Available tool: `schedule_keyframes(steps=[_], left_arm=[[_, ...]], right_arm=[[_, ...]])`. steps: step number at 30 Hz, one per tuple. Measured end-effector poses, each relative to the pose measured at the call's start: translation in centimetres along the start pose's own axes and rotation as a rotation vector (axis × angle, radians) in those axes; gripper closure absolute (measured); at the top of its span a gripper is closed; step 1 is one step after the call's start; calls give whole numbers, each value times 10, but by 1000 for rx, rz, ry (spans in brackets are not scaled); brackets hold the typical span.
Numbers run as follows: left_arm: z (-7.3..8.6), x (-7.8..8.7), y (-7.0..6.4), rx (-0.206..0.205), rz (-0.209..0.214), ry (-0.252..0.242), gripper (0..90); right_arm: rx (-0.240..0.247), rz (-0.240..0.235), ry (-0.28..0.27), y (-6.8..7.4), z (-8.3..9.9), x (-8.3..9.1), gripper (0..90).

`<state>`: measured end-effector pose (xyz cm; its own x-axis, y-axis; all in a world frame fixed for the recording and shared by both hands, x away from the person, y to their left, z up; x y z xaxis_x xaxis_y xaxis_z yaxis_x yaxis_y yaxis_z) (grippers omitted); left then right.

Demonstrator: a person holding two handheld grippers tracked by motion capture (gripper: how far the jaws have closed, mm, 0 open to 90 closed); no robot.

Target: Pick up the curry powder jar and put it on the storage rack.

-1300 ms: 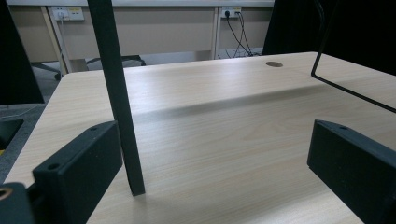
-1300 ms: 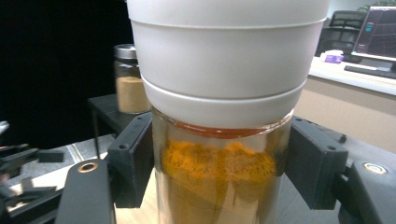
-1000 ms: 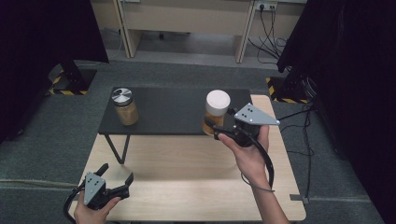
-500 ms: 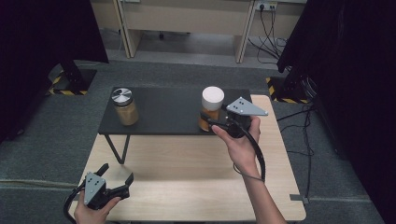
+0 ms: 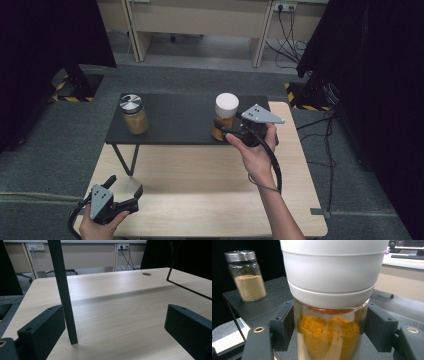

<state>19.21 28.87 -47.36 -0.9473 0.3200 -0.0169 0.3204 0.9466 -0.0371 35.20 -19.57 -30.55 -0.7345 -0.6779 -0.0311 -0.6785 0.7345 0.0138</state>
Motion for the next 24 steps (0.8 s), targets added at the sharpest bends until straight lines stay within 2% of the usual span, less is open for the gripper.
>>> schedule_keyframes(steps=[24], left_arm=[[0, 0, 0, 4, 2, -4, 20]], right_arm=[[-12, 2, -35, -1, 9, 1, 315]])
Point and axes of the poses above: each handheld gripper's, and its own axes: x roughly backward along the jaws, z roughly out of its underside, y roughly to its left, the point moved 5 cm from there along -x, roughly forward along the jaws, and after that the axes turned 14 degrees about -y, right-handed, at the moved point
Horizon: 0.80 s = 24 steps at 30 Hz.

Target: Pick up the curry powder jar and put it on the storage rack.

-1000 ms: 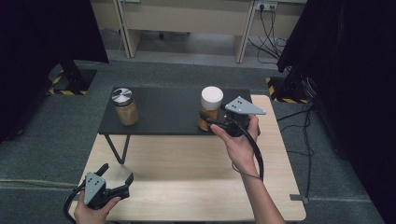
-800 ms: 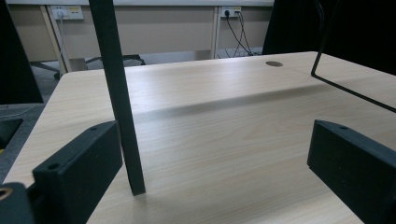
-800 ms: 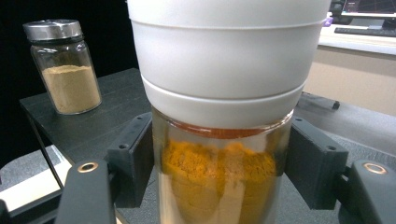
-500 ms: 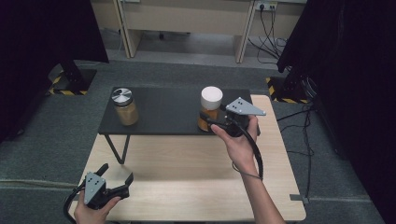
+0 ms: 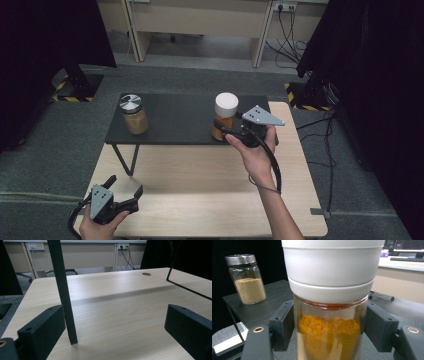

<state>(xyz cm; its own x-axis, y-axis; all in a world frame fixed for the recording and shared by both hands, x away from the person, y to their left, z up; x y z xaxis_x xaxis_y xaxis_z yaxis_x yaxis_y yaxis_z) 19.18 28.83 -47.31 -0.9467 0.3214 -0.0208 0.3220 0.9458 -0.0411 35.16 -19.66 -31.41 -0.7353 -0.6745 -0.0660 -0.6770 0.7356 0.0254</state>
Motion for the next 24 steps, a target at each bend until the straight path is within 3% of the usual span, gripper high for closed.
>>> schedule_keyframes(steps=[5, 6, 14, 24], left_arm=[[-1, 1, 0, -3, 1, -1, 21], [-1, 1, 0, -4, 1, -1, 21], [-2, 1, 0, -1, 3, -7, 21], [-3, 2, 0, 0, 5, -12, 21]], right_arm=[[-1, 1, -17, 0, 4, 2, 291], [-14, 2, -32, 0, 6, 2, 237], [-12, 8, -64, 6, 9, 5, 143], [-9, 15, -47, 11, 6, 8, 71]])
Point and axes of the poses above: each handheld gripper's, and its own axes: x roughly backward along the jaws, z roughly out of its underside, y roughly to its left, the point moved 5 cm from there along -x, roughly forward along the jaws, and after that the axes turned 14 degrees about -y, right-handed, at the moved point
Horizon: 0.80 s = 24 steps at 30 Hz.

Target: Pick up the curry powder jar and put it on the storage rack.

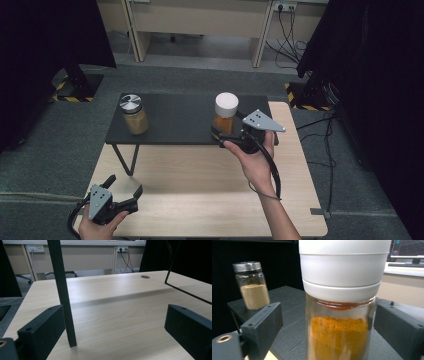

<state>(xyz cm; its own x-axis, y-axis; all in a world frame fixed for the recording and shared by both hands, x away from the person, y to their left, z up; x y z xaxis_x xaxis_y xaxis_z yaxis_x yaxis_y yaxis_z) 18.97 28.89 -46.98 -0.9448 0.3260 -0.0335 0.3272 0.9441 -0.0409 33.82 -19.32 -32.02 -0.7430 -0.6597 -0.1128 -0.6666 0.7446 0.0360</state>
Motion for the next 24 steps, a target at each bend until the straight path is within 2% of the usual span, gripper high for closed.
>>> schedule_keyframes(steps=[7, 10, 16, 24], left_arm=[[-1, 0, -1, 2, 1, -5, 21], [-1, 1, -1, 0, 2, -4, 20], [-1, 1, -1, -2, 3, -5, 21], [-2, 1, -1, -1, 0, -10, 20]], right_arm=[[-12, 21, 3, 2, 0, 8, 14], [-6, 11, 19, 1, -1, 9, 10], [-2, 5, 16, 3, -2, 12, 11], [11, 21, 8, 8, -2, 24, 14]])
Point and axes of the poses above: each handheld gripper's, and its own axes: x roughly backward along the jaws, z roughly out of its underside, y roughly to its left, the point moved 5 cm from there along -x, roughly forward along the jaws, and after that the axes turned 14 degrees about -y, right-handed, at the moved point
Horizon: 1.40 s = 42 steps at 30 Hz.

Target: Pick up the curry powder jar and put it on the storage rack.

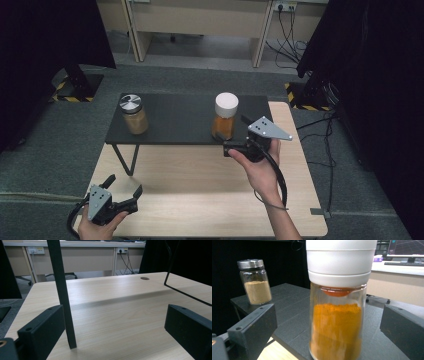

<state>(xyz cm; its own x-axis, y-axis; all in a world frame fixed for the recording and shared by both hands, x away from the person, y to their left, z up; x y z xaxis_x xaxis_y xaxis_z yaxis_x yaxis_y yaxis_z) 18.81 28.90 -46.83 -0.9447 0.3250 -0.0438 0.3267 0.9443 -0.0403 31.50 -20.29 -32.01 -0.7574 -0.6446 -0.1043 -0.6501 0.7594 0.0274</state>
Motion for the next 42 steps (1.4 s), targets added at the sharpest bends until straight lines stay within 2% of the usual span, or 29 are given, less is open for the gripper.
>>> schedule_keyframes(steps=[8, 21, 28, 29, 36, 42], left_arm=[[0, 0, 0, -3, -1, 0, 21], [1, 0, -1, -9, -2, 6, 20], [1, -1, -1, -7, -1, 8, 21], [1, -1, -1, -7, 0, 9, 20], [1, 0, -2, -10, 0, 5, 20], [1, 0, -3, -11, 1, 8, 21]], right_arm=[[39, 27, 14, 10, -2, 20, 23], [57, 31, 33, 23, 9, 53, 23], [51, 42, 49, 29, 21, 72, 23], [53, 46, 69, 31, 27, 80, 25], [49, 66, 112, 35, 44, 97, 25], [33, 82, 125, 39, 58, 110, 25]])
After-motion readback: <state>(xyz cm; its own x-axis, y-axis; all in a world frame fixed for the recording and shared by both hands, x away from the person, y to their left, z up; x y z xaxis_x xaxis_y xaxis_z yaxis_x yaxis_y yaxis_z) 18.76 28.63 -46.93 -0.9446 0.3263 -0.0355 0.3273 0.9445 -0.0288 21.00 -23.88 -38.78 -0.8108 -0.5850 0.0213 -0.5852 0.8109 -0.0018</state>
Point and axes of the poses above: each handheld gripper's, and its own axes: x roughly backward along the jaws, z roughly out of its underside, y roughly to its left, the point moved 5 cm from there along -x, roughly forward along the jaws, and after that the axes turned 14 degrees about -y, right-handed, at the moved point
